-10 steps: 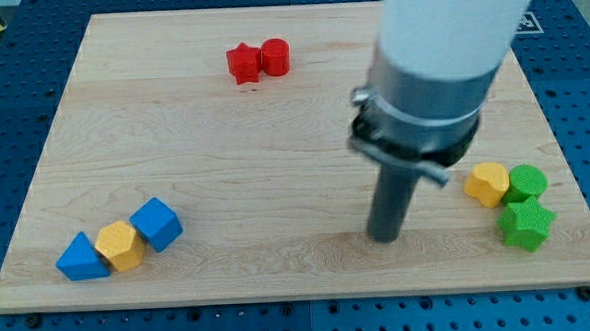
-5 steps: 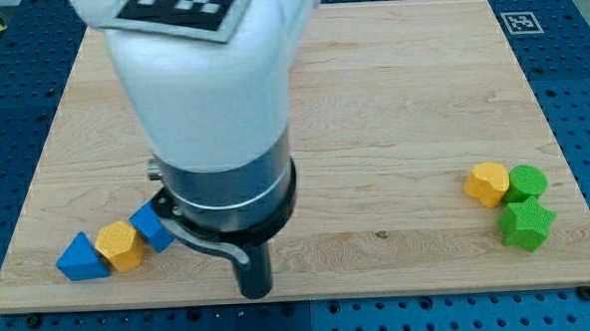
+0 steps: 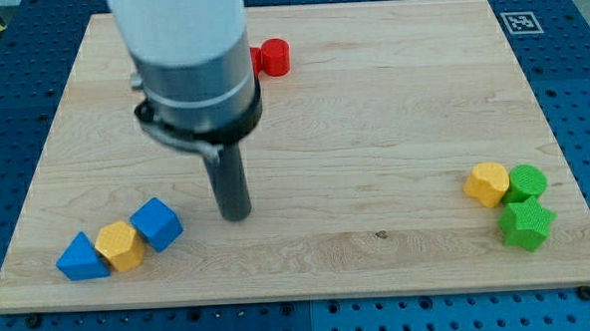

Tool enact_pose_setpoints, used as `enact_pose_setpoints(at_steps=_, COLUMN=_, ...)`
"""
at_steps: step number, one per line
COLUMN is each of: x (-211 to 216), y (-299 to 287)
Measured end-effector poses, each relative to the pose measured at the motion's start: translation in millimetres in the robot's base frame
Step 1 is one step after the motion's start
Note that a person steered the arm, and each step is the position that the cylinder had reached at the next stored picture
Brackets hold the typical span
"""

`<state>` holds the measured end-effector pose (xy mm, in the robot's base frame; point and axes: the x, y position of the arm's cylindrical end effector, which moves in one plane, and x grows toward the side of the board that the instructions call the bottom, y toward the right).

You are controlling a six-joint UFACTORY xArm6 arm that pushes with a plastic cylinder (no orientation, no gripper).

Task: Separate blue triangle from the yellow hexagon

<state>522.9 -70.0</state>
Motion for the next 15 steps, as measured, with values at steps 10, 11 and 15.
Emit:
enact_pose_setpoints(at_steps=10, x=35.7, y=-161.3)
enact_pose_setpoints(at_steps=11, x=35.7, y=-146.3)
enact_pose_setpoints(at_steps=15, x=28.9, y=-99.0)
